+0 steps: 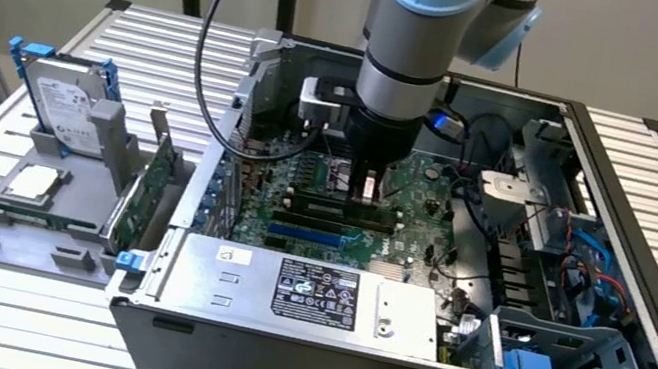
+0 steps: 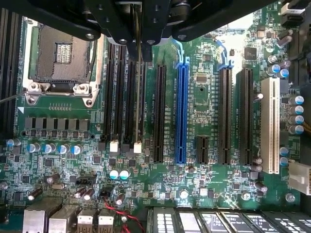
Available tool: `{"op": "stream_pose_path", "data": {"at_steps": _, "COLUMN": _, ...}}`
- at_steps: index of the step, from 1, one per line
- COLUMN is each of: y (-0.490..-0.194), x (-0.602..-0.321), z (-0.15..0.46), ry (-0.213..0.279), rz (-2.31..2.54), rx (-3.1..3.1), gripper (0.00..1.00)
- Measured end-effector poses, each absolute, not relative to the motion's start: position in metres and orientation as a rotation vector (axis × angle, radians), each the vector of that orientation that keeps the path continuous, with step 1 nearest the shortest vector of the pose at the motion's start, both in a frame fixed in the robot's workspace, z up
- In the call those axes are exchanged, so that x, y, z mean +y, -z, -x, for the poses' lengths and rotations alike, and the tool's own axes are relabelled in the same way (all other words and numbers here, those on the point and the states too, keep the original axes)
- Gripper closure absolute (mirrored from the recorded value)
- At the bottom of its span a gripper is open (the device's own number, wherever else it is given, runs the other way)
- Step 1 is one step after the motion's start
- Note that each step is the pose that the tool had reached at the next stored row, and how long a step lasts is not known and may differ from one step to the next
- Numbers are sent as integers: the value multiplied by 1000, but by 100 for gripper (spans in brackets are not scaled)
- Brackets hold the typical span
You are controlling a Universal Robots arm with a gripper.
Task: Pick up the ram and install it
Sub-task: 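Insert the ram into the slot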
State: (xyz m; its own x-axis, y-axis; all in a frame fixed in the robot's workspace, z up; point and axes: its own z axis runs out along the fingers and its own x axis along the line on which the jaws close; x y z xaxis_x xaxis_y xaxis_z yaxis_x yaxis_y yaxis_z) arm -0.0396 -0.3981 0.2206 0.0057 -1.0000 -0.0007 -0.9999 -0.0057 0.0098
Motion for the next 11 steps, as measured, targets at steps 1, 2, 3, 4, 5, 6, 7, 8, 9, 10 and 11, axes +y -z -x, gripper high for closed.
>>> {"op": "stream_pose_path", "data": {"at_steps": 1, "y": -221, "x": -398, "z": 40, "ry": 11, "rz": -2223, "rx": -2210, "gripper": 100}}
{"op": "stream_pose_path", "data": {"at_steps": 2, "y": -221, "x": -398, "z": 40, "ry": 10, "rz": -2223, "rx": -2210, "gripper": 0}}
{"op": "stream_pose_path", "data": {"at_steps": 3, "y": -221, "x": -398, "z": 40, "ry": 10, "rz": -2223, "rx": -2210, "gripper": 0}}
{"op": "stream_pose_path", "data": {"at_steps": 4, "y": -221, "x": -398, "z": 40, "ry": 11, "rz": -2223, "rx": -2210, "gripper": 0}}
{"op": "stream_pose_path", "data": {"at_steps": 5, "y": -221, "x": -398, "z": 40, "ry": 11, "rz": -2223, "rx": -2210, "gripper": 0}}
{"op": "stream_pose_path", "data": {"at_steps": 6, "y": -224, "x": -398, "z": 40, "ry": 11, "rz": -2223, "rx": -2210, "gripper": 0}}
{"op": "stream_pose_path", "data": {"at_steps": 7, "y": -228, "x": -398, "z": 40, "ry": 11, "rz": -2223, "rx": -2210, "gripper": 0}}
{"op": "stream_pose_path", "data": {"at_steps": 8, "y": -232, "x": -398, "z": 40, "ry": 11, "rz": -2223, "rx": -2210, "gripper": 0}}
{"op": "stream_pose_path", "data": {"at_steps": 9, "y": -236, "x": -398, "z": 40, "ry": 11, "rz": -2223, "rx": -2210, "gripper": 0}}
{"op": "stream_pose_path", "data": {"at_steps": 10, "y": -240, "x": -398, "z": 40, "ry": 12, "rz": -2223, "rx": -2210, "gripper": 0}}
{"op": "stream_pose_path", "data": {"at_steps": 11, "y": -243, "x": -398, "z": 40, "ry": 13, "rz": -2224, "rx": -2211, "gripper": 0}}
